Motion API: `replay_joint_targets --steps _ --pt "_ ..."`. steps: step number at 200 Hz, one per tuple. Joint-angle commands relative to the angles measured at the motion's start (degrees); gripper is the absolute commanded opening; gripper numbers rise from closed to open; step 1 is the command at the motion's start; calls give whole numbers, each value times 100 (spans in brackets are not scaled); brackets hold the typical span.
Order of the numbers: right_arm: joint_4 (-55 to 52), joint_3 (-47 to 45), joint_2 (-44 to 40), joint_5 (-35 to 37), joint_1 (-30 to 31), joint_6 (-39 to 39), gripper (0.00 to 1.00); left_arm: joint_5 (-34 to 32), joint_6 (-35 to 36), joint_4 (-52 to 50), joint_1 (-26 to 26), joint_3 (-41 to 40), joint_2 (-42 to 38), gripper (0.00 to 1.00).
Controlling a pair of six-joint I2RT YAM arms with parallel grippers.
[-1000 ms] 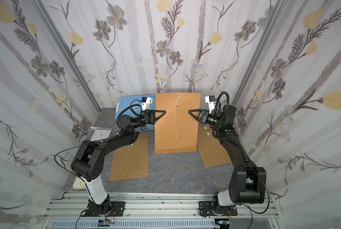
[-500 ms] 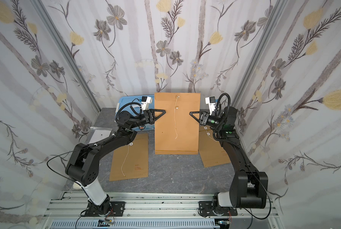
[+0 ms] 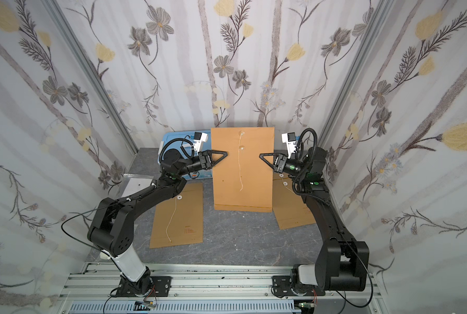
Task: Close the mouth of the file bag
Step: Pick up the file bag from the center of the board.
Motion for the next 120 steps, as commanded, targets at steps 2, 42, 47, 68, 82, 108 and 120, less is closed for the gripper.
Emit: replay_joint_targets --steps 2,42,47,68,82,108,120 --pt "281 14 16 63 11 81 0 50 -72 529 1 38 30 30" --pt "259 27 115 14 72 81 0 89 11 385 -1 70 25 27" --pt "243 36 136 4 88 73 0 116 11 358 -8 95 44 27" --pt "209 75 209 -28 117 63 0 134 9 342 -18 124 54 18" --pt "198 76 221 -25 117 55 0 117 54 301 -19 94 33 13" --pt "106 93 221 -19 117 0 0 119 58 285 -19 51 11 7" --pt "-75 126 207 -10 119 -118 0 116 90 238 -19 68 1 0"
